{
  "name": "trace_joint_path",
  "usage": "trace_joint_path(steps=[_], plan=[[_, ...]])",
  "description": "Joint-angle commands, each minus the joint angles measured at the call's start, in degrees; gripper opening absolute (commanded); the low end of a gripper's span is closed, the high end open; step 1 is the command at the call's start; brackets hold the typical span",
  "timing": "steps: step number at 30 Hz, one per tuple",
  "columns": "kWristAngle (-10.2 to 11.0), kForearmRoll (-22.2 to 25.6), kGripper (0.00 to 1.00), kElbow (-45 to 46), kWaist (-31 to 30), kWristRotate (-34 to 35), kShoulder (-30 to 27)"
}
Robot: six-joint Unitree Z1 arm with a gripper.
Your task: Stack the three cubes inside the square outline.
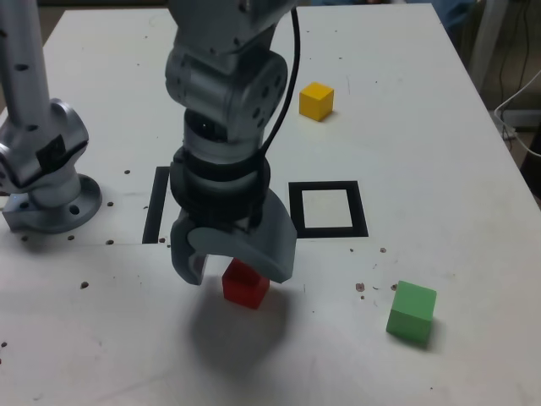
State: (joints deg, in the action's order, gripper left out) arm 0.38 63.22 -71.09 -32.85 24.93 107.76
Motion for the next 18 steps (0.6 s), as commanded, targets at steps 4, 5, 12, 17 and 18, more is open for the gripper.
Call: trace_joint_path(steps=[4,5,12,17,18], plan=[[0.03,-0.48,0.86,0.10,0.59,-3.14,1.19],[-0.01,-0.55,0.86,0.06,0.68,-3.62,1.38],[0.51,-0.69,0.77,-0.34,1.51,-5.60,3.08],[0.68,-0.70,0.67,-0.62,2.23,-6.45,3.96],[0.71,-0.72,0.65,-0.73,2.31,-6.56,4.08]])
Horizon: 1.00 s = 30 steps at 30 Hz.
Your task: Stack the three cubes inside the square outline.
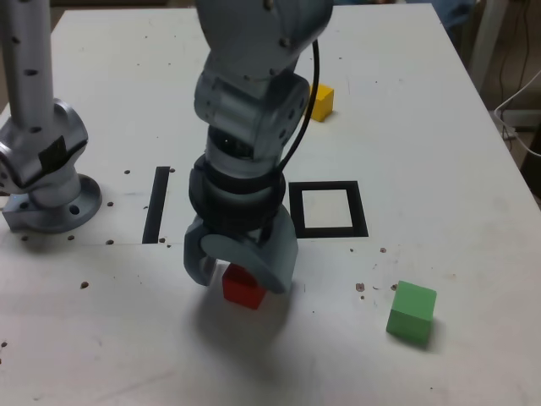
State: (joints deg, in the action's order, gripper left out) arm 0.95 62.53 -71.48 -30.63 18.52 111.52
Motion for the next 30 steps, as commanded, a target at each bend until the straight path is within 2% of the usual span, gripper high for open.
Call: trace_joint_path(steps=[1,10,22,30], plan=[[0.19,-0.05,0.63,-0.45,0.16,-0.23,0.41],[0.54,-0.64,0.43,-0.93,0.75,-0.42,0.79],[0.76,-2.50,0.21,-0.63,0.75,-1.71,0.79],[0.87,0.41,0.16,-3.66,1.49,-3.40,-1.21]])
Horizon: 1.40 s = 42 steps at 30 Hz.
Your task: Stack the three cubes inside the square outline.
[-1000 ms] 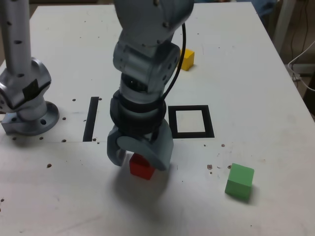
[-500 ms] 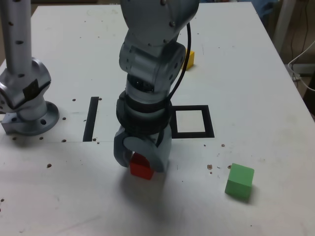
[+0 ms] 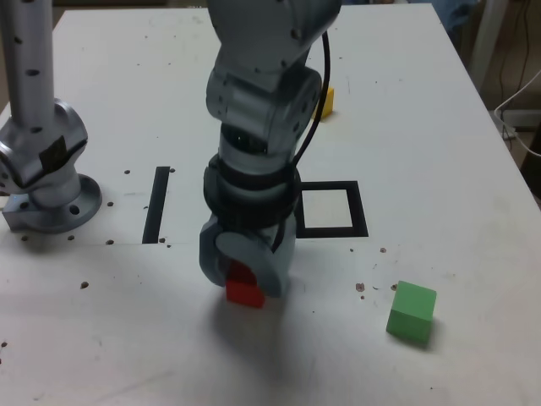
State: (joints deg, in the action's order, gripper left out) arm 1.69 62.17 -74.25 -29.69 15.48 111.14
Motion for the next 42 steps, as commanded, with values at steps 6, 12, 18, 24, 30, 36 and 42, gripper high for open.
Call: trace_joint_path(steps=[6,12,18,24,30,36,42], plan=[[1.27,5.12,0.16,-5.18,4.69,-2.02,-1.61],[1.37,8.12,0.16,-10.68,11.17,-5.07,-0.62],[0.93,9.22,0.16,-15.03,17.28,-7.98,1.45],[1.03,9.16,0.16,-16.87,21.16,-9.54,4.50],[1.14,8.52,0.17,-17.05,22.79,-11.60,6.79],[2.08,7.88,0.18,-16.18,23.61,-11.89,8.11],[4.24,7.15,0.21,-14.49,25.17,-12.45,8.09]])
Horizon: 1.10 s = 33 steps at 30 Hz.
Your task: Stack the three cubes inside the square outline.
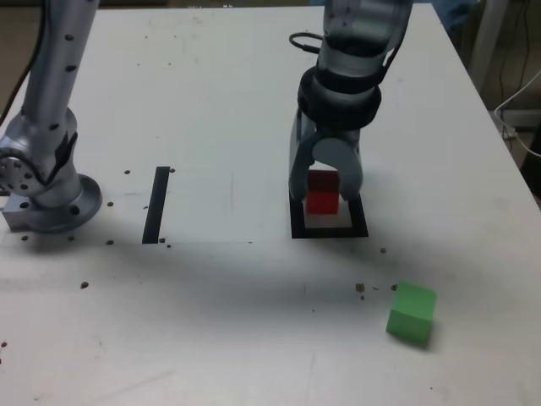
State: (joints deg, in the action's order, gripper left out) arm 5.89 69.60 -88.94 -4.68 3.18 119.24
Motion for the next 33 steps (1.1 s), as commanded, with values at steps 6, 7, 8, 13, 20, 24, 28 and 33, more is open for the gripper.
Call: trace_joint_path(steps=[6,7,8,13,20,24,28,33], plan=[[-0.69,-2.52,0.19,1.24,0.64,-0.58,-0.04],[-0.82,-2.85,0.19,1.33,0.64,-0.62,-0.02],[-0.95,-3.15,0.19,1.42,0.64,-0.66,0.01],[-1.40,-4.11,0.20,1.77,0.65,-0.72,0.23],[-1.55,-4.31,0.39,2.46,0.85,-0.90,-0.19],[-1.98,-4.93,0.71,2.94,0.86,-1.60,-0.34],[-2.21,-5.53,0.96,3.78,0.88,-1.72,-0.58],[-2.20,-5.46,1.00,3.93,0.86,-1.22,-1.59]])
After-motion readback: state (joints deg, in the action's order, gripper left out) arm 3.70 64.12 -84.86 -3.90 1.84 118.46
